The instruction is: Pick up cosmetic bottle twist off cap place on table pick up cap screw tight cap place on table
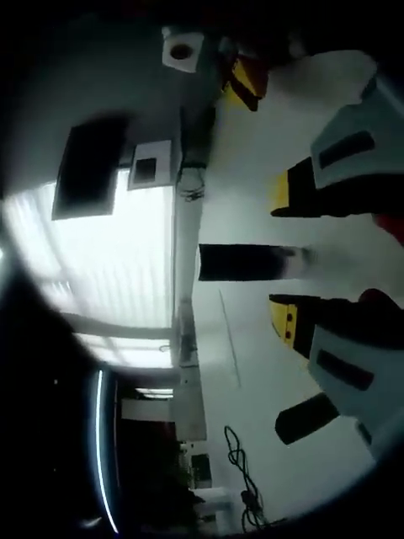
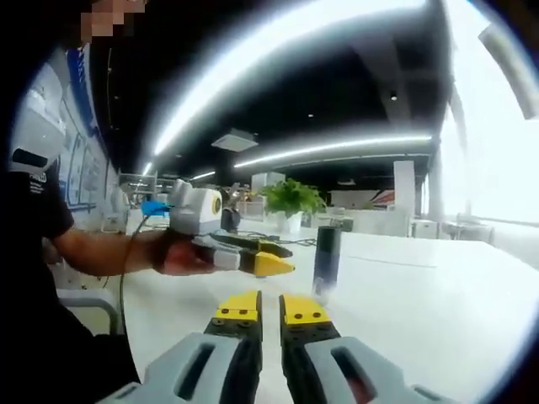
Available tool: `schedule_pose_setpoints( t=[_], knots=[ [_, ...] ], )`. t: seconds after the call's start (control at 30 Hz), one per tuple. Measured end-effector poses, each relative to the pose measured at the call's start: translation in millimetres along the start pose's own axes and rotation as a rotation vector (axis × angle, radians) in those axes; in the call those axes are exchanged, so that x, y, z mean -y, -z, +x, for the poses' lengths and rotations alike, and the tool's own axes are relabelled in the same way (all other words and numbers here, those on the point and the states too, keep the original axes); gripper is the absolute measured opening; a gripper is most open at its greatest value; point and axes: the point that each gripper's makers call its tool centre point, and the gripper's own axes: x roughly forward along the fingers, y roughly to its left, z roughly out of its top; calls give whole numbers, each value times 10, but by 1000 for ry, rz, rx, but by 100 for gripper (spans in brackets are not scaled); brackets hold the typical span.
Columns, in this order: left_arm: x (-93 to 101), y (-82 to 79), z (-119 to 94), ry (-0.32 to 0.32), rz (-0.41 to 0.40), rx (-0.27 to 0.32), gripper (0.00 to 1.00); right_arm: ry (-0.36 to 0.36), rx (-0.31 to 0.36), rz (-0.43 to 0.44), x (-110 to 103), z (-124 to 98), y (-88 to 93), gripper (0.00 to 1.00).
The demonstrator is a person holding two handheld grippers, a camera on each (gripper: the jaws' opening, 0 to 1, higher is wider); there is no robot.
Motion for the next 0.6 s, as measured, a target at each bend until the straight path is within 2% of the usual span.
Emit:
schedule_pose_setpoints(
  t=[0.1,0.27,0.47,0.6],
  knots=[
    [34,24,79,-1,-5,-8,27,5,-1,-2,16,-15,2,2],
    [39,64,216,-40,-19,-19,28,9,-5,0,27,-23,12,2],
    [-5,86,259,-128,-10,-28,28,4,1,5,15,-16,10,2],
    [43,41,309,-151,-36,-2,28,3,2,8,10,-1,22,2]
  ],
)
